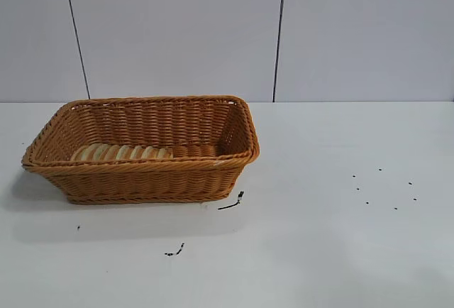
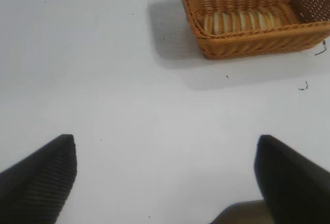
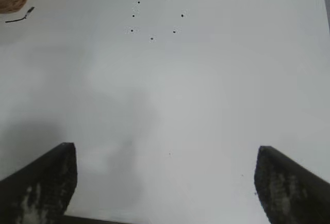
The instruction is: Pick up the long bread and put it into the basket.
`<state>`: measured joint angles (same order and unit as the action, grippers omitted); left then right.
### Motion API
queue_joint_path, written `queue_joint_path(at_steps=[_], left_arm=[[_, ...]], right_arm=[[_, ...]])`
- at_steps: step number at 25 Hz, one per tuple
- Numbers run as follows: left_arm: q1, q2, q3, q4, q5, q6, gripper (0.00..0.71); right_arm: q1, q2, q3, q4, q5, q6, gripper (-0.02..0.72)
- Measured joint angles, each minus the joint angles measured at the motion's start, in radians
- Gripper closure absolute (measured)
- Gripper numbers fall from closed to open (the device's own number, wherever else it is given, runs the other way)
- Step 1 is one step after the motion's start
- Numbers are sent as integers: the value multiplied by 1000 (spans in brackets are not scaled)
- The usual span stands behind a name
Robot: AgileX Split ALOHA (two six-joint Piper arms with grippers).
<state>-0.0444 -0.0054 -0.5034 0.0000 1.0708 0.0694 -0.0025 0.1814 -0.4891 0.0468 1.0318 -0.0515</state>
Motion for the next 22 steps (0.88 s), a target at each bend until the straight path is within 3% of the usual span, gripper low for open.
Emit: queue_joint_path(at_steps=[10,22], left_arm=[[0,0,0,0,0,0,14],[0,0,0,0,0,0,14]], right_arm=[[22,-182,0,-7,-1,11,66],[22,-187,0,-18,-2,26,66]])
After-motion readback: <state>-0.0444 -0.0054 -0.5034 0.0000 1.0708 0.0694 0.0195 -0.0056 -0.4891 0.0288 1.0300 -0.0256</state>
